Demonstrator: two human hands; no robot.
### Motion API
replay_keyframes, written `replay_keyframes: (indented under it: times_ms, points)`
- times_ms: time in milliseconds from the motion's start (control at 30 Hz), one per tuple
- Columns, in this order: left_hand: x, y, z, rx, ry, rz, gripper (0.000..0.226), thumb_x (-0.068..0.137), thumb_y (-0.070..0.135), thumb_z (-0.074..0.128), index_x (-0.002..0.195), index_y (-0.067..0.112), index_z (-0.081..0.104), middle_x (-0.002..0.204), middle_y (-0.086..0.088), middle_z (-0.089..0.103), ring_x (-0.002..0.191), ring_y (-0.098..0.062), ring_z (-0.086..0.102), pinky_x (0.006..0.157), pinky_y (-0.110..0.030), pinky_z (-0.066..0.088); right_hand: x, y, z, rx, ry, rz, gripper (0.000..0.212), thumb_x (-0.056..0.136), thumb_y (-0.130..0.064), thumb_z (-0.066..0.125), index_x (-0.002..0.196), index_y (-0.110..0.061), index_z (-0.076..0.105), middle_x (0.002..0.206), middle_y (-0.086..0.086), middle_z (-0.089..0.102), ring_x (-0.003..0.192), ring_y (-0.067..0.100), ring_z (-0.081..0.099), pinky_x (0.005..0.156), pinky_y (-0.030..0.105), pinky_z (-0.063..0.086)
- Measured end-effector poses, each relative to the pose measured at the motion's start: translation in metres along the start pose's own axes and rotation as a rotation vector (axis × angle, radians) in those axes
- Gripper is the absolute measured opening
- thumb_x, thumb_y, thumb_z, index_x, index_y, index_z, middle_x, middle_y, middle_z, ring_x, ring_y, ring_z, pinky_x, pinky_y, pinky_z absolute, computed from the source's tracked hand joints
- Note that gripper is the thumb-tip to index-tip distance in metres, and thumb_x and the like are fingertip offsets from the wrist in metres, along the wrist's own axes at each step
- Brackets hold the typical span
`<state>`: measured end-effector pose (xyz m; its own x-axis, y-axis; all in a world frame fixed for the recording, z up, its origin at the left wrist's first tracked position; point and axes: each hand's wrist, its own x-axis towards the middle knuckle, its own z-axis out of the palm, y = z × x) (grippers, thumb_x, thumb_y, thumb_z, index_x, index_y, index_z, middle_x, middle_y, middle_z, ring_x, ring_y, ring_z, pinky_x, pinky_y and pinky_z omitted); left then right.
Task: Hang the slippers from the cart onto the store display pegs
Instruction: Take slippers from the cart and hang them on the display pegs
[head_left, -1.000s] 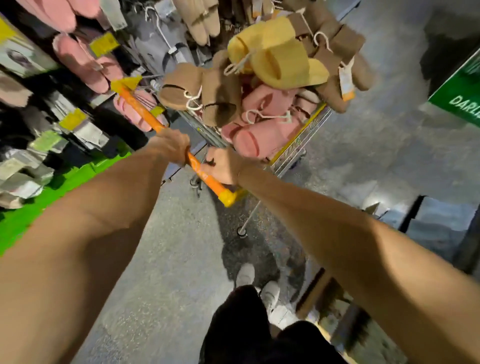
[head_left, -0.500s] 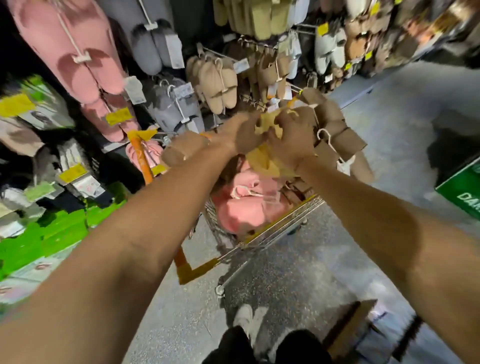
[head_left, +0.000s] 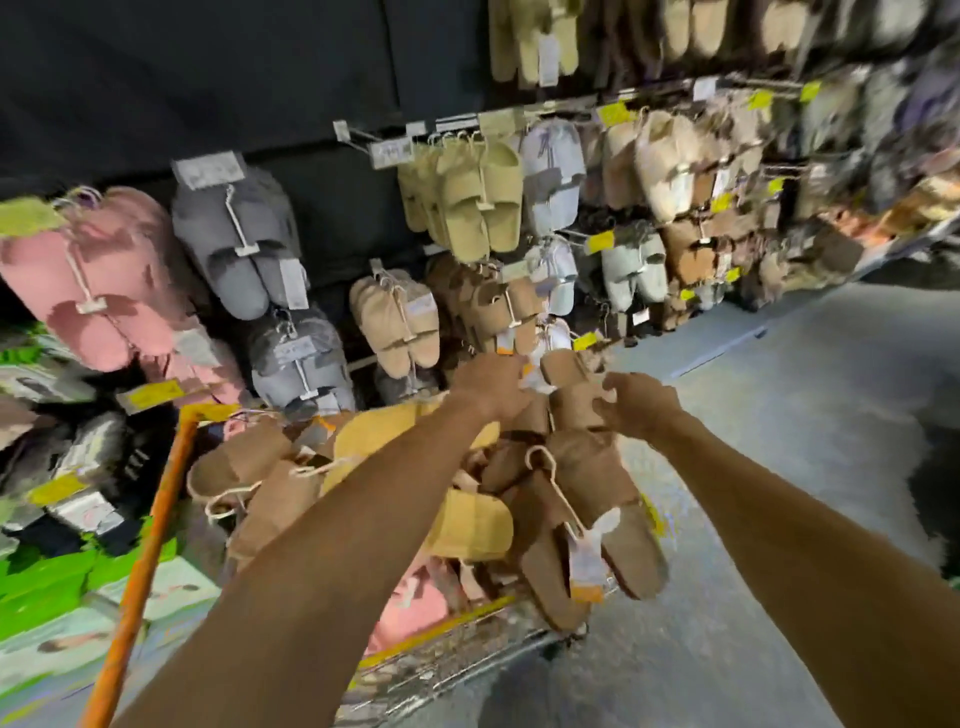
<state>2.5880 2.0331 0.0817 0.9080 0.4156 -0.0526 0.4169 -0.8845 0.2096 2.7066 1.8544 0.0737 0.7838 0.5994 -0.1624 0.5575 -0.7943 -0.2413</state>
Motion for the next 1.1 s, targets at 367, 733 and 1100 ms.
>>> replay_keyframes:
  times_ms: [367, 733, 1100]
  points:
    - [0.128, 0.068, 0.039, -0.013, -0.087, -0.209, 0.041, 0.093, 0.043, 0.061, 0.122, 0.014, 0.062, 0.128, -0.011, 0.062, 0.114, -0.032, 0.059, 0.086, -0.035, 0.047, 0.130, 0.073, -0.016, 0.126, -0.229, -0.226, 0.036, 0.095, -0.029, 0.055, 0.127, -0.014, 0.059, 0.129, 0.010, 0.062, 0.118, 0.036, 0.057, 0.100, 0.044, 0.048]
    - [0.234, 0.044, 0.131, -0.212, -0.360, -0.376, 0.034, 0.088, 0.013, 0.054, 0.107, 0.033, 0.073, 0.126, 0.005, 0.064, 0.107, -0.019, 0.060, 0.086, -0.035, 0.053, 0.268, 0.118, 0.047, 0.213, -0.395, -0.405, 0.031, 0.097, -0.031, 0.058, 0.120, -0.014, 0.066, 0.120, 0.015, 0.067, 0.118, 0.035, 0.057, 0.092, 0.033, 0.045]
    - [0.230, 0.061, 0.140, 0.052, -0.344, -0.699, 0.029, 0.096, 0.014, 0.056, 0.125, 0.013, 0.062, 0.126, -0.012, 0.063, 0.122, -0.036, 0.057, 0.103, -0.044, 0.041, 0.320, 0.111, 0.036, 0.086, -0.445, -0.876, 0.017, 0.087, -0.030, 0.061, 0.095, -0.018, 0.069, 0.100, 0.011, 0.063, 0.101, 0.035, 0.057, 0.083, 0.039, 0.046]
